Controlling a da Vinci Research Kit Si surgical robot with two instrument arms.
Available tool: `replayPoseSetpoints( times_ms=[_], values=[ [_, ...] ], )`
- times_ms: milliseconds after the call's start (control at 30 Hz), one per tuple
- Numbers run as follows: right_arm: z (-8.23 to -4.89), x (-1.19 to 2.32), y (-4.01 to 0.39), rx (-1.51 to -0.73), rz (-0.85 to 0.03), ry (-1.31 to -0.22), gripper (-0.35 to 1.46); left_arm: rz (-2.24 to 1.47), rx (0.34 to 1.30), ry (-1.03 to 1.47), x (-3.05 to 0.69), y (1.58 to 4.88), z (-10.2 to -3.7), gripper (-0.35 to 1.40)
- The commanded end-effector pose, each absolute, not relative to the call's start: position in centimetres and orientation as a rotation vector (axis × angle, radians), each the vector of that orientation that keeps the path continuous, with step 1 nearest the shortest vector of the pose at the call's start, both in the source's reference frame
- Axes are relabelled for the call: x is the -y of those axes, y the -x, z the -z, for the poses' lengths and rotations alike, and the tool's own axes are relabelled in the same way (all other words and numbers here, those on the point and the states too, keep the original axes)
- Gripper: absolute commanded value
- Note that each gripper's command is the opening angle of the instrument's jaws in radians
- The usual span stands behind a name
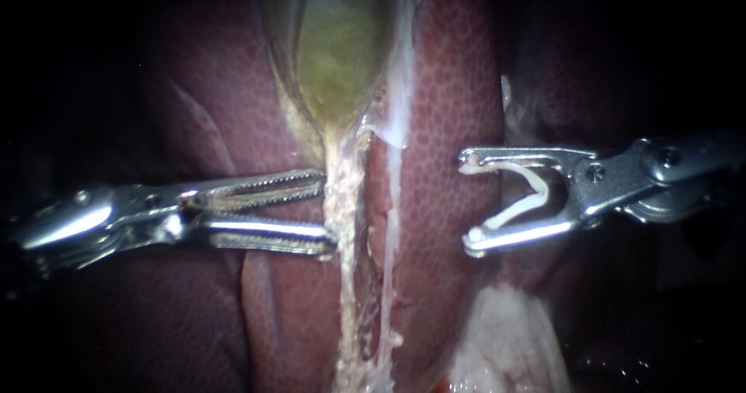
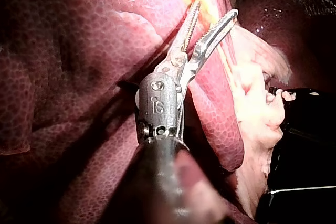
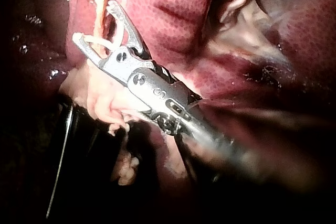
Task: Grabbing gallbladder
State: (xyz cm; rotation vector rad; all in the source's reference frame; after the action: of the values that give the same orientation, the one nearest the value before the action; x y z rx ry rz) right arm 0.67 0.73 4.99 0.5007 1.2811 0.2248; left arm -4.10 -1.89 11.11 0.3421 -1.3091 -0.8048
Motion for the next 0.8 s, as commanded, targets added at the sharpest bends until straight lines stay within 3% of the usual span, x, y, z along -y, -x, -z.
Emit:
replayPoseSetpoints(
  times_ms=[33, 233, 567, 633, 733, 800],
  values=[
    [-4.99, -0.73, -0.67, -1.281, -0.225, -0.501, 0.57, 0.825, 1.304, -0.347, 1.88, 4.11, -11.13, 0.3],
    [-4.99, -0.73, -0.68, -1.281, -0.225, -0.5, 0.57, 0.897, 1.281, -0.351, 1.85, 4.09, -11.2, 0.22],
    [-4.99, -0.73, -0.68, -1.281, -0.225, -0.5, 0.57, 0.995, 1.243, -0.35, 1.79, 4.02, -11.27, 0.24],
    [-4.99, -0.73, -0.68, -1.281, -0.225, -0.5, 0.57, 1.008, 1.232, -0.355, 1.79, 4.02, -11.27, 0.1],
    [-4.99, -0.73, -0.68, -1.281, -0.225, -0.5, 0.57, 1.026, 1.197, -0.371, 1.8, 3.99, -11.26, -0.35],
    [-4.99, -0.73, -0.68, -1.281, -0.225, -0.5, 0.57, 1.029, 1.172, -0.376, 1.8, 3.97, -11.26, -0.35]
  ],
)
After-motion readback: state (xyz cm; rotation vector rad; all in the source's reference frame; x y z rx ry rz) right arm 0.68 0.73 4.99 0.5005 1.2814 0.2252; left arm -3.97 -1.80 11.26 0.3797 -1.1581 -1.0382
